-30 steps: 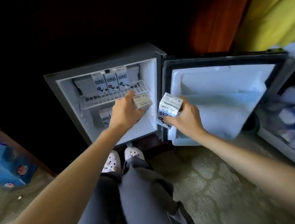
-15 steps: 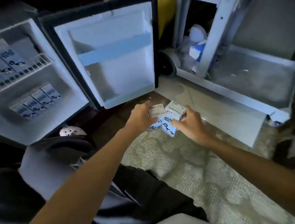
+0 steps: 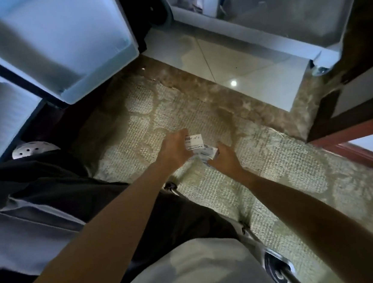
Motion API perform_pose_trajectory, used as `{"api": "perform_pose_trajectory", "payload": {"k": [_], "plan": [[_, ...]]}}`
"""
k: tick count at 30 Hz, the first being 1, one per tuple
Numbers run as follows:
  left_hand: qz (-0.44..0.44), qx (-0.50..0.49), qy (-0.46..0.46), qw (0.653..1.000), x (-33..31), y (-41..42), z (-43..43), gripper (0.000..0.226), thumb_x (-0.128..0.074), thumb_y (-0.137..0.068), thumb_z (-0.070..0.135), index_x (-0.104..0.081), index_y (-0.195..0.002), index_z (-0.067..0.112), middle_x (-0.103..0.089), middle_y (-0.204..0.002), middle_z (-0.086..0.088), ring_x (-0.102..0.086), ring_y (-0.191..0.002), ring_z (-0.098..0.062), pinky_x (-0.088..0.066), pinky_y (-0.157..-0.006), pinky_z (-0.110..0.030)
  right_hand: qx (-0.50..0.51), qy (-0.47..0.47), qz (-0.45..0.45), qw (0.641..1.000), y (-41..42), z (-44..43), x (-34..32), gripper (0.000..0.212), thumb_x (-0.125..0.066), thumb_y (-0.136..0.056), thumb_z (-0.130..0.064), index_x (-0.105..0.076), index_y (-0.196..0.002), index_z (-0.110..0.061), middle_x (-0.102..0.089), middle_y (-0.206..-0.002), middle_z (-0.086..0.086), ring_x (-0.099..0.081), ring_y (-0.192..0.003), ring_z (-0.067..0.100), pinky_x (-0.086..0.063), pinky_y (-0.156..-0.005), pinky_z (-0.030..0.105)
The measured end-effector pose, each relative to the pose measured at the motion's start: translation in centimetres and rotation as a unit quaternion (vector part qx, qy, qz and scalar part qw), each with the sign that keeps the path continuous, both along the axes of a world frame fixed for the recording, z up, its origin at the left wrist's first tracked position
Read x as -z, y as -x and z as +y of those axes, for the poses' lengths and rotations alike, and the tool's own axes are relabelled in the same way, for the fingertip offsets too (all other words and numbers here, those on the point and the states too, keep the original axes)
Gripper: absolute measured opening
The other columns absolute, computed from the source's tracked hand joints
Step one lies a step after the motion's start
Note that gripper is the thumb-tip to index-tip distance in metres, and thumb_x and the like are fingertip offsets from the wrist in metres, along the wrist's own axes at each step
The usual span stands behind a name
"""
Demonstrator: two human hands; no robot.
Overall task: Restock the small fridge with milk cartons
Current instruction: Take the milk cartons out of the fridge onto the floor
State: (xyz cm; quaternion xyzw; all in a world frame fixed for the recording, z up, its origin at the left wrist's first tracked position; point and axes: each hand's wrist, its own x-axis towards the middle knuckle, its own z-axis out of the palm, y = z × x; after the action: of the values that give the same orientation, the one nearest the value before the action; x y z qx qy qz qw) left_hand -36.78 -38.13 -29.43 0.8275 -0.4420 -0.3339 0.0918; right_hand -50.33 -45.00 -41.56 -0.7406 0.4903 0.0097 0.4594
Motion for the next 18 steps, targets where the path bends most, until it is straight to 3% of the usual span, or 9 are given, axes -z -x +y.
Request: {"api": "perform_pose_trajectory", "payload": {"k": [3, 7, 9, 12, 14, 16, 18], "plan": [[0.001, 0.009, -0.014, 1.000, 1.1, 0.6, 0.1, 0.031, -0.066, -0.080, 0.009, -0.054, -0.108, 0.002, -0.065, -0.110, -0.018, -0.063, -0.096, -0.029, -0.044, -0.067, -0.027, 0.012, -0.016, 0.007, 1.000, 0.4, 0.2, 2.2, 0.034, -0.076, -0.073, -0.012, -0.052, -0.096, -0.004, -0.066, -0.104, 0.018, -0.059, -0.081, 0.019, -0.046, -0.059, 0.021], [-0.002, 0.026, -0.041, 0.999, 2.1, 1.0, 0.2, 0.031, -0.065, -0.080, 0.007, -0.053, -0.109, 0.002, -0.064, -0.112, -0.018, -0.063, -0.097, -0.029, -0.043, -0.067, -0.025, 0.063, -0.044, 0.003, 0.997, 0.7, 0.8, 4.4, 0.037, -0.069, -0.076, 0.001, -0.051, -0.109, 0.003, -0.063, -0.111, 0.022, -0.063, -0.100, 0.032, -0.047, -0.069, 0.027], [-0.002, 0.025, -0.048, 0.999, 2.4, 1.1, 0.1, 0.031, -0.065, -0.080, 0.006, -0.053, -0.108, 0.003, -0.065, -0.112, -0.017, -0.063, -0.097, -0.028, -0.043, -0.067, -0.025, 0.072, -0.064, 0.005, 0.995, 0.8, 1.0, 5.3, 0.036, -0.064, -0.078, 0.006, -0.047, -0.109, 0.002, -0.061, -0.112, 0.023, -0.062, -0.101, 0.032, -0.044, -0.065, 0.024], [0.000, 0.029, -0.058, 0.998, 2.8, 1.3, 0.1, 0.032, -0.066, -0.079, 0.005, -0.053, -0.108, 0.003, -0.065, -0.111, -0.017, -0.063, -0.097, -0.029, -0.042, -0.067, -0.025, 0.058, -0.080, 0.007, 0.995, 1.3, 1.3, 6.2, 0.038, -0.058, -0.081, 0.009, -0.034, -0.101, -0.013, -0.059, -0.115, 0.023, -0.060, -0.101, 0.030, -0.038, -0.060, 0.018], [0.001, 0.035, -0.062, 0.997, 3.0, 1.3, 0.1, 0.030, -0.066, -0.079, 0.006, -0.053, -0.106, 0.003, -0.065, -0.110, -0.017, -0.063, -0.096, -0.029, -0.041, -0.066, -0.025, 0.053, -0.080, 0.013, 0.995, 1.9, 1.3, 6.6, 0.039, -0.055, -0.082, 0.010, -0.033, -0.104, -0.014, -0.059, -0.118, 0.024, -0.059, -0.106, 0.033, -0.038, -0.065, 0.021], [0.001, 0.036, -0.062, 0.997, 3.1, 1.2, 0.1, 0.030, -0.067, -0.079, 0.007, -0.052, -0.106, 0.004, -0.065, -0.110, -0.017, -0.063, -0.094, -0.028, -0.042, -0.065, -0.025, 0.038, -0.079, 0.018, 0.996, 2.4, 1.3, 6.7, 0.037, -0.055, -0.082, 0.009, -0.032, -0.102, -0.011, -0.058, -0.117, 0.026, -0.058, -0.100, 0.029, -0.039, -0.062, 0.025], [0.000, 0.033, -0.059, 0.998, 3.1, 1.2, 0.0, 0.032, -0.067, -0.079, 0.006, -0.052, -0.108, 0.004, -0.065, -0.110, -0.018, -0.062, -0.094, -0.028, -0.044, -0.066, -0.025, 0.018, -0.090, 0.023, 0.995, 2.8, 1.2, 6.7, 0.040, -0.058, -0.080, 0.007, -0.029, -0.099, -0.012, -0.057, -0.116, 0.027, -0.055, -0.095, 0.023, -0.039, -0.057, 0.022]]}}
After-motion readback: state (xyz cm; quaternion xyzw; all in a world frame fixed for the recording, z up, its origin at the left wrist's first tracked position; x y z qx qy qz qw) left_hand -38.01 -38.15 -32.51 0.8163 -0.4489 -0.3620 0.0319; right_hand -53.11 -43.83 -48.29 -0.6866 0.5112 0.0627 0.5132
